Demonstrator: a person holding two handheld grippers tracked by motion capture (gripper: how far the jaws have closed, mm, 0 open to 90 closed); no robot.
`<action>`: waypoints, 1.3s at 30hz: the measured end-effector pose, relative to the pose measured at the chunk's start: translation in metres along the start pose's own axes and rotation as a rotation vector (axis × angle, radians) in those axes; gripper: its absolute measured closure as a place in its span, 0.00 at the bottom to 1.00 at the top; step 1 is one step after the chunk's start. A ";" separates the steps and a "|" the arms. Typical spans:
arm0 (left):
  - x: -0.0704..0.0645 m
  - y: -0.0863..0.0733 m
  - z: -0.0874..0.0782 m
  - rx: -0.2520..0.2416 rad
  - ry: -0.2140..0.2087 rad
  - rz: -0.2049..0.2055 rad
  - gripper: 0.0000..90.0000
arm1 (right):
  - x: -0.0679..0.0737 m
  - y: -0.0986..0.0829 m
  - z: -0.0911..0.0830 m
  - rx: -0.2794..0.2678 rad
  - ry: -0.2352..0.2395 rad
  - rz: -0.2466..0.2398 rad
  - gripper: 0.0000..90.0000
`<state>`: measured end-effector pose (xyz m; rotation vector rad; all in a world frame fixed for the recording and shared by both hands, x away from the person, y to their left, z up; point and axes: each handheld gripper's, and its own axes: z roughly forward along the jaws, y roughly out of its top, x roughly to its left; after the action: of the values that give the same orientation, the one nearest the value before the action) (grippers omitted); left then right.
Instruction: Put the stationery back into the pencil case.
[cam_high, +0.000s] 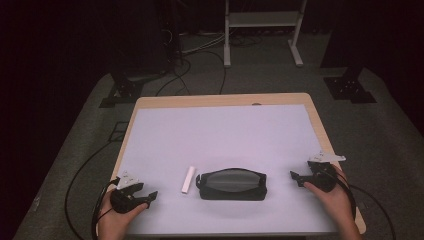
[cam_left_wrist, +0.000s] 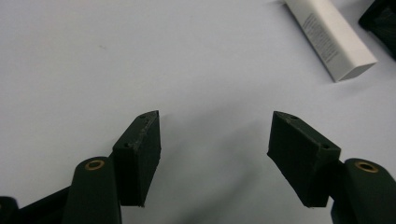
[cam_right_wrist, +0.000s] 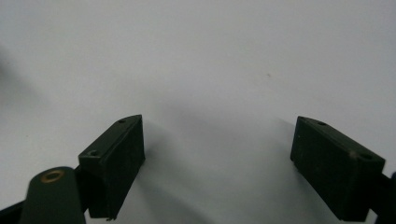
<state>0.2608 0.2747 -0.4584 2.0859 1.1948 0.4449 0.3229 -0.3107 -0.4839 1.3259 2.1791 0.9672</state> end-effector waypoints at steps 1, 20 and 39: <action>0.000 0.000 0.000 0.000 0.000 0.000 0.39 | 0.000 0.000 0.000 0.000 0.000 0.000 0.18; -0.017 0.029 0.004 -0.005 -0.027 0.038 0.45 | 0.000 0.000 0.000 0.001 0.002 0.003 0.18; -0.037 0.059 0.015 -0.004 -0.057 0.081 0.44 | 0.000 0.000 0.000 0.001 0.003 0.002 0.18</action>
<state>0.2873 0.2165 -0.4259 2.1347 1.0795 0.4220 0.3231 -0.3110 -0.4839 1.3286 2.1806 0.9696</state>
